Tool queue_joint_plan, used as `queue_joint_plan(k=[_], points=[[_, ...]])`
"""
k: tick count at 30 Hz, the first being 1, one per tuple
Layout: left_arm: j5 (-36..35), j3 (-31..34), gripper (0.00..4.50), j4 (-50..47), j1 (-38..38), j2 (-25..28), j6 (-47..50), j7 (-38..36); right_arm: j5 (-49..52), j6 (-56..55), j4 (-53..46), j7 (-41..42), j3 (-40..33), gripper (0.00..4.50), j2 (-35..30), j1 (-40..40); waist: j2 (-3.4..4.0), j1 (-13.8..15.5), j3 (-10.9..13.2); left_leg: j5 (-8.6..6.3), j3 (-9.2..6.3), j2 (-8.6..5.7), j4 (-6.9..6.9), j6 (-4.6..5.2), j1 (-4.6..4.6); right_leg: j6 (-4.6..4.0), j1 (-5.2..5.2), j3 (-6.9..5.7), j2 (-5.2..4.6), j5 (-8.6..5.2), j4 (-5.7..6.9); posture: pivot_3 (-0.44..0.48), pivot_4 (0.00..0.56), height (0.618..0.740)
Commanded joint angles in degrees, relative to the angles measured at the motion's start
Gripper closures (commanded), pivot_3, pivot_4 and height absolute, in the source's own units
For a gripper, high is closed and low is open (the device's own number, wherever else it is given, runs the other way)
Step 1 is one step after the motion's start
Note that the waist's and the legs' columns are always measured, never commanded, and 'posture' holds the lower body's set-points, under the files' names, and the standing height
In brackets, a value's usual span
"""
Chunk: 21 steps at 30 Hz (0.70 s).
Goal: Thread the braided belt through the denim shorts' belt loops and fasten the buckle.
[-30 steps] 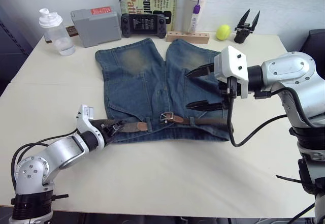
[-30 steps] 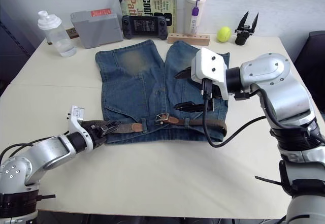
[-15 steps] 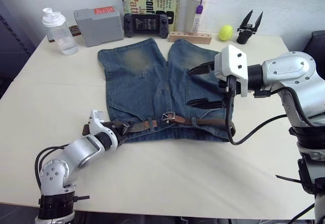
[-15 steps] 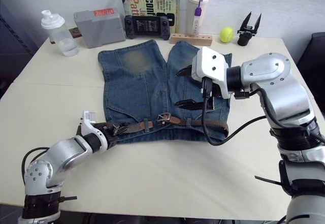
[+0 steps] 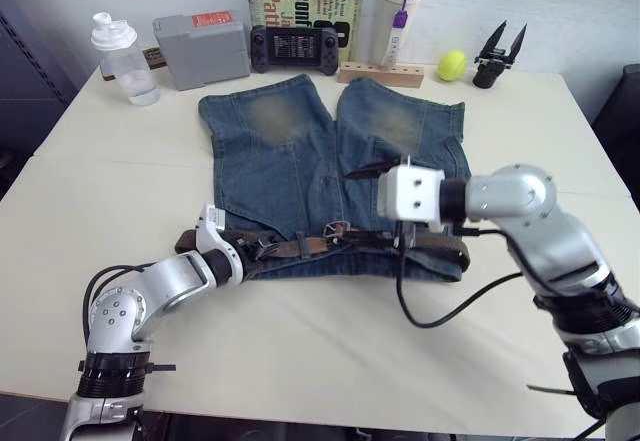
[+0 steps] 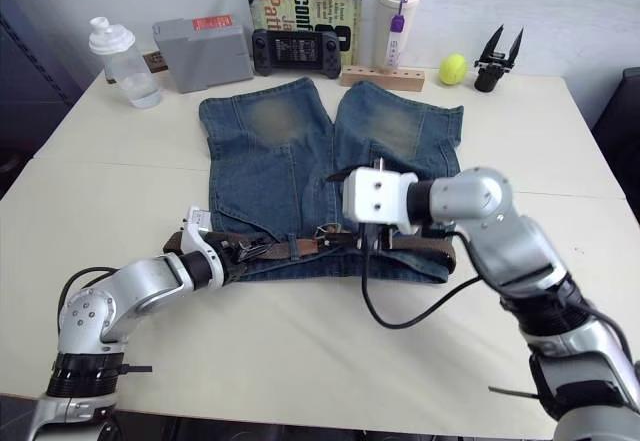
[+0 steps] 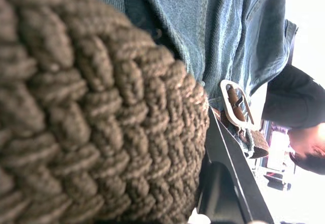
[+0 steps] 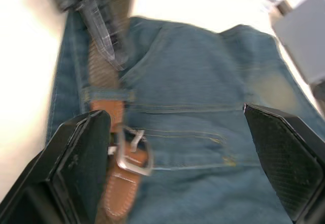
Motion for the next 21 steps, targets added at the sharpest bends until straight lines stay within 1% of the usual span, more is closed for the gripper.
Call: queue_joint_plan(k=[1,5,8,11,17,21], points=[[0.2,-1.3,4.50,3.9,-1.2,-0.3,1.1,-1.4,-5.6,-7.2,-3.4,-4.6,0.5,0.07,1.4,2.9,0.00,0.0,0.0,0.00,0.01,0.00,0.01,0.00,0.00,0.02,0.01,0.01,0.00,0.01,0.00,0.000,0.150,0.697],[-0.7,-2.7,4.50,7.2,-2.9,-1.1,3.7,-2.9,-10.9,-15.3,-4.2,-6.4,1.7,0.07,0.5,7.5,0.02,0.1,0.0,0.00,0.00,-0.04,0.01,-0.02,0.07,0.05,0.08,0.02,0.02,0.03,0.00,0.000,0.150,0.697],[-0.8,-3.5,4.50,8.4,-4.0,-1.7,5.2,-3.7,-13.1,-18.4,-3.7,-7.5,1.6,0.07,0.8,9.4,0.02,0.4,0.0,0.00,-0.01,-0.06,0.01,-0.02,0.09,0.07,0.11,0.02,0.01,0.03,-0.01,0.000,0.150,0.697],[-0.8,-4.5,4.50,8.8,-4.2,-2.0,8.0,-4.7,-17.5,-22.8,-1.8,-10.2,2.1,0.07,1.6,10.0,0.02,0.5,0.0,0.00,-0.01,-0.07,0.02,-0.02,0.09,0.08,0.11,0.04,0.02,0.04,-0.01,0.000,0.150,0.697],[-0.8,-4.9,4.50,9.7,-4.3,-0.4,10.6,-6.3,-24.5,-30.1,3.9,-15.6,3.4,0.07,3.5,10.3,0.02,0.6,0.0,0.02,-0.01,-0.07,0.01,0.00,0.09,0.08,0.13,0.04,0.02,0.04,-0.05,0.000,0.150,0.697],[-0.8,-4.7,4.50,10.6,-4.9,0.6,11.1,-6.8,-26.5,-33.2,6.5,-17.2,4.3,0.07,4.0,10.6,0.02,0.5,0.0,0.03,-0.01,-0.07,0.01,0.02,0.09,0.08,0.13,0.04,0.02,0.04,-0.05,0.000,0.150,0.697]])
